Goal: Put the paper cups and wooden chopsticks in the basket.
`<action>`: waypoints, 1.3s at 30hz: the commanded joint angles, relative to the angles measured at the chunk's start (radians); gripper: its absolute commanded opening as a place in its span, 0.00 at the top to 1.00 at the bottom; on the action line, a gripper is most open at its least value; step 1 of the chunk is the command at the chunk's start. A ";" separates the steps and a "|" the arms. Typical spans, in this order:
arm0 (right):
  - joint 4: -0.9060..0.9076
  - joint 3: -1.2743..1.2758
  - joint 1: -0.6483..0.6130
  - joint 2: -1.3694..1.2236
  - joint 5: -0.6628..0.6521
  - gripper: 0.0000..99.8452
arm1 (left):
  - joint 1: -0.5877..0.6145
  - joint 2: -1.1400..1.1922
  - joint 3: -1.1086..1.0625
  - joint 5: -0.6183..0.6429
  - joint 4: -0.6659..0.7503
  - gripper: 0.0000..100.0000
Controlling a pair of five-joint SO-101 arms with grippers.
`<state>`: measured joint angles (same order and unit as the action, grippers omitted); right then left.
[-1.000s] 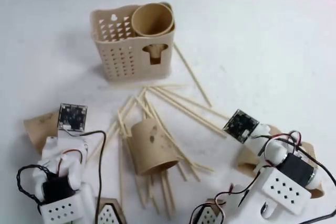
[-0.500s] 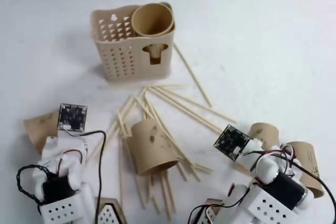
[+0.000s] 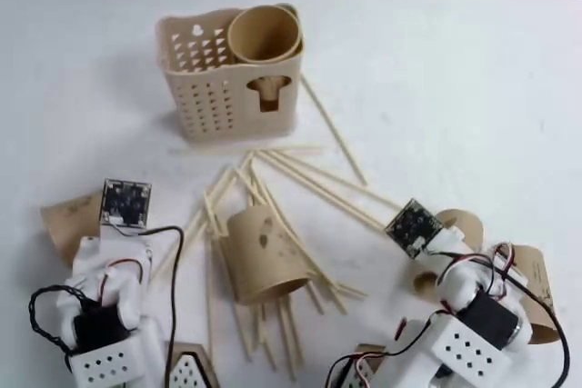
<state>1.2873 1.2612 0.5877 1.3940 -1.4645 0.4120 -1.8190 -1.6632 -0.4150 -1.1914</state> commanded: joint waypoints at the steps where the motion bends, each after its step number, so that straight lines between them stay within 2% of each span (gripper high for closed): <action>1: -0.012 -0.072 -0.081 0.007 0.077 0.98 | 0.007 -0.008 0.005 -0.005 0.021 0.97; 5: -0.015 -0.097 -0.143 0.007 0.216 0.98 | 0.007 -0.008 0.005 -0.005 0.020 0.97; 11: -0.012 -0.265 -0.189 -0.002 0.482 0.98 | 0.008 -0.008 0.023 -0.005 0.015 0.97; 20: 0.093 -0.431 -0.340 -0.022 0.764 0.98 | 0.004 -0.008 0.232 -0.005 -0.083 0.96; 25: 0.087 -0.479 -0.397 -0.248 0.870 0.98 | 0.007 -0.008 0.336 -0.005 -0.094 0.83; 32: 0.087 -0.678 -0.441 -0.642 1.033 0.98 | 0.007 -0.007 0.597 -0.066 -0.203 0.85; 36: 0.087 -0.735 -0.441 -0.737 1.086 0.98 | 0.007 0.030 0.694 -0.066 -0.229 0.85; 39: 0.067 -0.730 -0.456 -0.762 1.115 0.98 | 0.010 0.176 0.767 -0.066 -0.235 0.85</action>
<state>1.3717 0.5769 0.1519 0.6452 -0.3767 0.4120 -1.8220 -1.0127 -0.4718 -1.4200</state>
